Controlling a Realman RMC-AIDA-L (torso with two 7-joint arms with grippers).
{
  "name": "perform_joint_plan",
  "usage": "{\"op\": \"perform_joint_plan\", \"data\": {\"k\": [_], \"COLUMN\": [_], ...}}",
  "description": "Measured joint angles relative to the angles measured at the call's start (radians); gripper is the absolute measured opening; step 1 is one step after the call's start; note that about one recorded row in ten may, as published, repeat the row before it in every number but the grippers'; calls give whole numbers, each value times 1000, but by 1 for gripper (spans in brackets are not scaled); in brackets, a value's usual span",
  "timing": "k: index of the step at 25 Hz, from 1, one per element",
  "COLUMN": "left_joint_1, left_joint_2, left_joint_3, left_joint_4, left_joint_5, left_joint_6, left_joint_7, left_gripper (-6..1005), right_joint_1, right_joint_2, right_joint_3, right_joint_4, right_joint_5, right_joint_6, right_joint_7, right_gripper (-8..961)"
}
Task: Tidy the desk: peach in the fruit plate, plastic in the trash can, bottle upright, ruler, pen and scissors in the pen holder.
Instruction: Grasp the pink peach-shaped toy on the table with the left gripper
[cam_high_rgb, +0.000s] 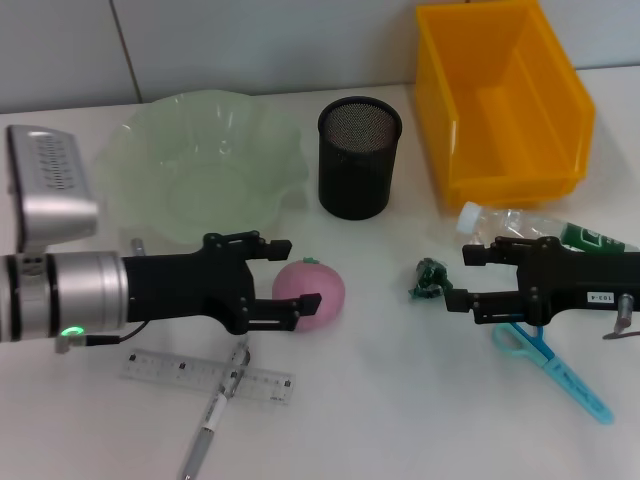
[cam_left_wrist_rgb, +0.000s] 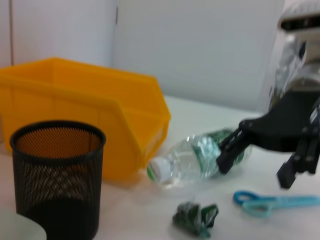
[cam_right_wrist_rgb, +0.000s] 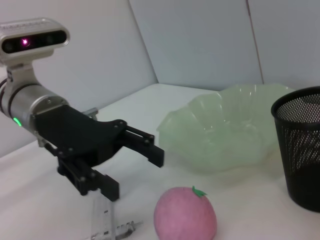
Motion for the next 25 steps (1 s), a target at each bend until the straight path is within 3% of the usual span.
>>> {"op": "perform_joint_plan", "data": {"k": [4,6,15,25], "left_joint_1": [-13,-48,-65,-66], "left_joint_2": [-8,-14,-20,-23], "left_joint_3": [5,39,149,165], "left_joint_4": [2,-9,-16,-18], "left_joint_5": [25,53,47,27], "left_joint_6": [-25,-99,-229,-273], "left_joint_7": [1,2,-7,-11], "left_gripper": [764,761,751,740], "right_joint_1": [0,0,0,4], "right_joint_2": [1,1,0,-3], "right_joint_3": [0,0,-1,-1], "right_joint_4": [0,0,0,0], "right_joint_5": [-4,-5,-6,-6], "right_joint_6": [0,0,0,1], "right_joint_7": [0,0,-1,-1], "right_gripper": [801,800,795,789]}}
